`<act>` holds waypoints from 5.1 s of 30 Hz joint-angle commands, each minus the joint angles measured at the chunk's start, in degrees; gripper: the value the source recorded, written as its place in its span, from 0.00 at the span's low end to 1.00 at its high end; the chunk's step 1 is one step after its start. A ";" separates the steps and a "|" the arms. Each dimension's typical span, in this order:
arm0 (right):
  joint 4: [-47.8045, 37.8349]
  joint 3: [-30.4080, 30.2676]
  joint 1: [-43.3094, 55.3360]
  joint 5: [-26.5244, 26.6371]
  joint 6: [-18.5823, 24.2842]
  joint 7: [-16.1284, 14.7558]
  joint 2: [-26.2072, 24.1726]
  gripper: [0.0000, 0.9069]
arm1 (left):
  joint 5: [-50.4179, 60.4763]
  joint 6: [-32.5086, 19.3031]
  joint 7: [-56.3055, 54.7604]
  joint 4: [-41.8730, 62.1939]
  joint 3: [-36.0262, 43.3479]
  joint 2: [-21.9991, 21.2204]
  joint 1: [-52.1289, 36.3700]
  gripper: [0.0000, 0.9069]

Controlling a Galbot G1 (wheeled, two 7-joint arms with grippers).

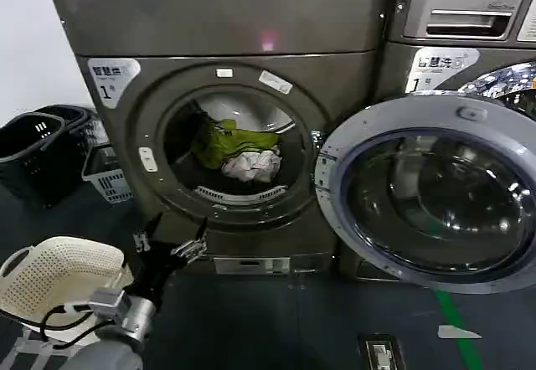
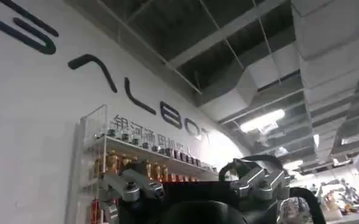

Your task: Grasp the clothes from the dryer.

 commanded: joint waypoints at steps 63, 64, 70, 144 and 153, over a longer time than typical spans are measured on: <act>0.83 0.03 0.29 0.99 2.52 -0.28 1.18 1.00 | -0.83 -0.05 0.91 0.45 -0.73 0.61 -0.96 1.00; 0.87 0.04 0.28 0.99 2.53 -0.30 1.18 1.00 | -0.83 -0.11 0.90 0.54 -0.72 0.57 -0.96 1.00; 0.80 0.21 0.43 1.72 2.32 -0.23 1.30 1.00 | -0.84 -0.10 0.94 0.82 -0.60 0.61 -1.21 1.00; -1.02 8.20 -5.37 -5.04 1.49 -4.75 5.55 1.00 | 53.02 -25.80 48.01 111.88 46.09 9.58 -86.66 1.00; 0.26 7.82 -5.29 -4.91 1.46 -4.60 6.42 1.00 | 53.09 -24.68 46.34 116.57 48.04 7.15 -86.99 1.00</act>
